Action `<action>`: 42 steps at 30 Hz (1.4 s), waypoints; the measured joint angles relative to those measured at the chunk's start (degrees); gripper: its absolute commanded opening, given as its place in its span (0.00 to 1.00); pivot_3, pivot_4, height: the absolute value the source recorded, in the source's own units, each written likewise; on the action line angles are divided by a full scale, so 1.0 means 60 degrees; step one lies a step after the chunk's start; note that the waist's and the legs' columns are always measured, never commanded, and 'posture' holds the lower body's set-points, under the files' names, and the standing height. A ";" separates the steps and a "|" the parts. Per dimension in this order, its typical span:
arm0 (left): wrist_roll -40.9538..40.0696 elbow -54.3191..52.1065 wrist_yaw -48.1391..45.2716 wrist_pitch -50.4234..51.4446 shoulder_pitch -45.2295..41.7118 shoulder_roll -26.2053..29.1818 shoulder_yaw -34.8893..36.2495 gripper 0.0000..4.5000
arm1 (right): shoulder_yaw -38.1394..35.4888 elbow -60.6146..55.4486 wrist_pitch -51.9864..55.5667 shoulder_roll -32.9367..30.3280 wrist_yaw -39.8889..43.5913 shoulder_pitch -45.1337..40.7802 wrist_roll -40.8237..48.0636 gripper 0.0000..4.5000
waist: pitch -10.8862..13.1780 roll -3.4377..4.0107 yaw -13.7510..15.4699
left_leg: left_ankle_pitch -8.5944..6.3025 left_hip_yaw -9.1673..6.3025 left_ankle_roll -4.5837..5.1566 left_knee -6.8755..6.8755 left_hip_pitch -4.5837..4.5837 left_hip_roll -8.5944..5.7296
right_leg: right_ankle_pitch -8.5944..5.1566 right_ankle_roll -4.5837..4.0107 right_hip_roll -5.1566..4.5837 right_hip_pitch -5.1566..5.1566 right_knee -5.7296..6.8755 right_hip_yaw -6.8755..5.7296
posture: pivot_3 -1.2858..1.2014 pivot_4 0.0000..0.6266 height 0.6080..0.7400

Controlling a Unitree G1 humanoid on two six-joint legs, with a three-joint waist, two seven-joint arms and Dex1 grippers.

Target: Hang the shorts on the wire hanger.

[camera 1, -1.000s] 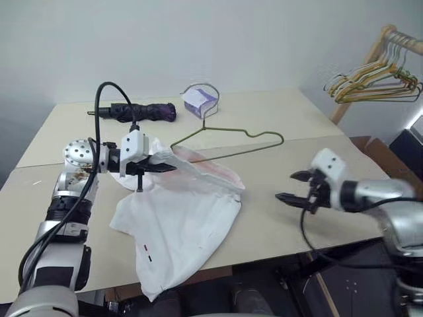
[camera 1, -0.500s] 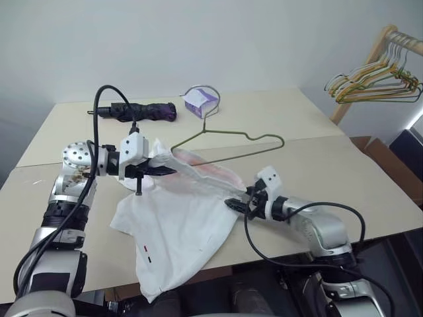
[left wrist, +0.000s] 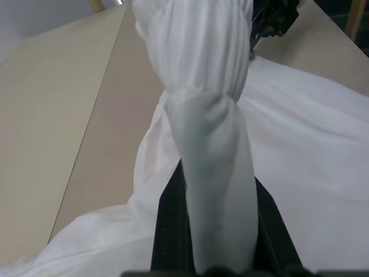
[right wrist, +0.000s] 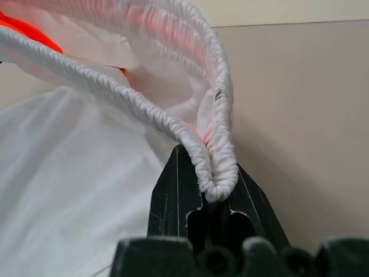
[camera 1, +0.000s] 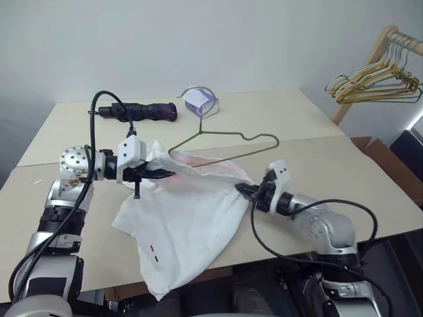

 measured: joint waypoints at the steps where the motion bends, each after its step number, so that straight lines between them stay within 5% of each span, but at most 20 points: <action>1: -0.0010 -0.0008 0.0023 -0.0014 0.0106 0.0025 0.0018 0.00 | -0.0068 -0.0075 0.0037 -0.0228 0.0034 0.0003 0.0051 0.00 | 0.0000 0.0000 -0.0003 | 0.0000 0.0000 0.0000 0.0000 0.0001 0.0000 | 0.0000 0.0000 0.0000 0.0000 0.0001 0.0000 | 0.48 0.02 1.00; 17: -0.0008 -0.0246 -0.0559 -0.0641 0.0876 0.0738 -0.0074 0.00 | -0.0510 0.0198 0.0432 -0.2541 0.0912 -0.0479 0.1131 0.00 | 0.0001 0.0001 0.0018 | 0.0000 0.0008 0.0000 0.0000 0.0010 0.0003 | -0.0001 -0.0001 0.0001 0.0010 -0.0006 0.0000 | 0.48 0.01 1.00; 42: 0.2200 0.1800 0.1287 -0.3356 0.0267 0.0820 -0.1322 0.00 | -0.0307 -0.0420 0.0316 -0.3295 0.1676 -0.0699 0.1410 0.00 | 0.0000 0.0000 0.0015 | 0.0000 0.0011 0.0000 0.0000 0.0002 0.0002 | -0.0001 0.0001 -0.0001 0.0002 -0.0006 0.0000 | 0.48 0.00 1.00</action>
